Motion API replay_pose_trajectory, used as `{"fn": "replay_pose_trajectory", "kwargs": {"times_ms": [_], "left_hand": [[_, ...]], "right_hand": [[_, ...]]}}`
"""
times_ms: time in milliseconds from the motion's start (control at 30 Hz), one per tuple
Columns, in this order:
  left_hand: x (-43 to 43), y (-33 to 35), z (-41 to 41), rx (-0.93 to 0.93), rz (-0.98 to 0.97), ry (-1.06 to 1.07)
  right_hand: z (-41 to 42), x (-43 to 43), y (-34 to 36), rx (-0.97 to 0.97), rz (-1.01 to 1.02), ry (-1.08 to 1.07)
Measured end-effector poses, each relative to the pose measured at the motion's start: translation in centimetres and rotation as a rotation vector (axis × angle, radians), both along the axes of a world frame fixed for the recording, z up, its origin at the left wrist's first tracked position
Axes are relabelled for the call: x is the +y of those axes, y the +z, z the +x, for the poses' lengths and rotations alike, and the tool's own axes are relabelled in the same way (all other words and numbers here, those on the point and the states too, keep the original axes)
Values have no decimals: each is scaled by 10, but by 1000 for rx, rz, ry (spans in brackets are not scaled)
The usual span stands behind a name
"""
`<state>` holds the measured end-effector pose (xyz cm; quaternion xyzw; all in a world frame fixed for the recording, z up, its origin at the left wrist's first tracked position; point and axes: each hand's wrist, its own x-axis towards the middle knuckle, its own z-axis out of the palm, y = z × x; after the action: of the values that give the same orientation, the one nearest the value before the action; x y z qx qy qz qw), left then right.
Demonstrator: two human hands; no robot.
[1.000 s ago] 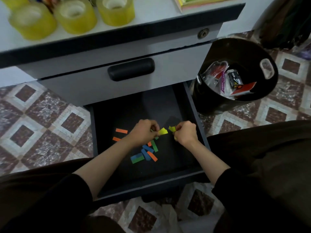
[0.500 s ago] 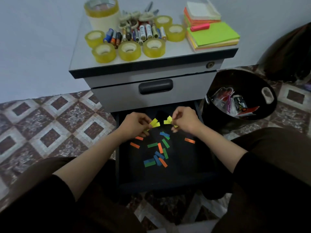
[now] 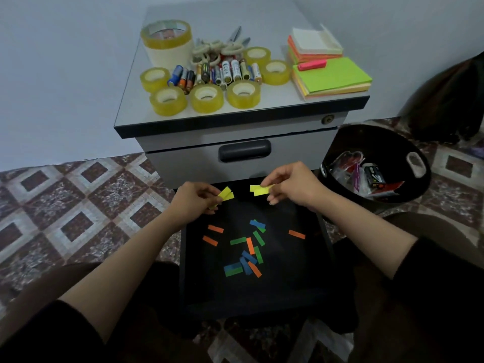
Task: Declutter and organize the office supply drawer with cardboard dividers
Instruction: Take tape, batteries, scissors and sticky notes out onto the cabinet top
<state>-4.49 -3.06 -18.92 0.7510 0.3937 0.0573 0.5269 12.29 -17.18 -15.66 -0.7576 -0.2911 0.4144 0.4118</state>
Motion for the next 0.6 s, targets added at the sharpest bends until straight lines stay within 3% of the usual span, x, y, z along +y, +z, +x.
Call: {"fn": "replay_pose_trajectory", "kwargs": {"times_ms": [367,600], "left_hand": [[-7,0,28,-35,-142,-62],[-24,3,45,-95,-80,-50]], "right_hand": [[1,10,-20,6,-123,-46],[2,15,-14,338,41,-158]]}}
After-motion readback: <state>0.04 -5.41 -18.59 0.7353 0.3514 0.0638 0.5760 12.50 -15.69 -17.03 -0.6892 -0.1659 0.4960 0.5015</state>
